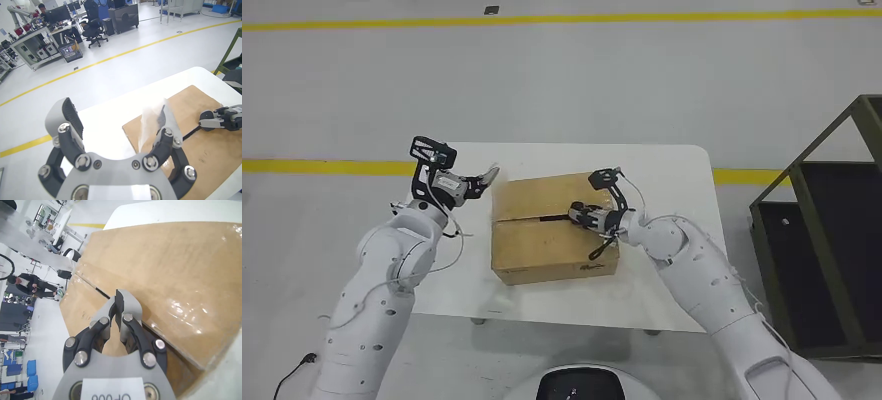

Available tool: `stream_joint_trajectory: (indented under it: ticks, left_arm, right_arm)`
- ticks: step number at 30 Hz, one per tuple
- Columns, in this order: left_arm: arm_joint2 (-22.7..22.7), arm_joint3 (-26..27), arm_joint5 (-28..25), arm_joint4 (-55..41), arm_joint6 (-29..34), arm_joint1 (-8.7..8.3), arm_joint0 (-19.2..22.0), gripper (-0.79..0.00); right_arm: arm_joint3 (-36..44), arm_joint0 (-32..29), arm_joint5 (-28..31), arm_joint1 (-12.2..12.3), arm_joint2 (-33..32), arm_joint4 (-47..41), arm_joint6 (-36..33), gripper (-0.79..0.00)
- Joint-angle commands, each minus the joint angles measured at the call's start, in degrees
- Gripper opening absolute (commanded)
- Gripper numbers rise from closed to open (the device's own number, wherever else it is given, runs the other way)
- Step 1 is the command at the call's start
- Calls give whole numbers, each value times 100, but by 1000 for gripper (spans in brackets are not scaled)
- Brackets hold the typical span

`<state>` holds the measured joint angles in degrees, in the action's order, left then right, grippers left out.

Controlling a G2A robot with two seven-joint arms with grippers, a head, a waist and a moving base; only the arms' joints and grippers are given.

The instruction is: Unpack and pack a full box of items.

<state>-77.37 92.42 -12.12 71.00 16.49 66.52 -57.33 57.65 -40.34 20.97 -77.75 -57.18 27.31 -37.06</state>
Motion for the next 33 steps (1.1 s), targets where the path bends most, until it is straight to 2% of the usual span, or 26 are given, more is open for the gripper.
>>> stream_joint_trajectory:
  ticks: [1,4,9,14,19,23,29,30,31,32,33]
  left_arm:
    - [21,58,-25,-12,7,4,-5,0]
    - [31,82,-35,-14,21,7,-15,0]
    - [73,107,-57,-53,30,18,-35,0]
    - [229,6,-69,-128,28,52,21,0]
    - [294,4,-176,-307,151,70,38,0]
    - [-104,54,-237,-1115,861,32,-91,0]
    - [-751,341,-332,-1688,1679,-75,-540,0]
    - [-849,407,-346,-1829,1819,-90,-615,0]
    - [-952,484,-361,-1908,1946,-108,-684,0]
    - [-1059,557,-375,-1960,2028,-125,-764,0]
    - [-1146,619,-388,-2015,2103,-140,-849,0]
  right_arm:
    - [24,4,-17,-2,-58,-217,-56,-785]
    - [112,12,-62,31,-271,-622,-244,-785]
    - [418,-126,-210,170,-710,-464,-39,-785]
    - [351,-213,-433,185,-697,-229,153,-785]
    - [292,-197,-687,166,-739,-408,315,-785]
    - [340,-149,-656,189,-819,-423,274,-785]
    - [428,-29,-667,188,-954,-913,101,-785]
    - [443,22,-698,186,-954,-942,49,-763]
    - [445,73,-737,182,-954,-999,2,-622]
    - [446,143,-774,171,-952,-1116,-67,-622]
    - [427,223,-804,162,-923,-1155,-152,-520]
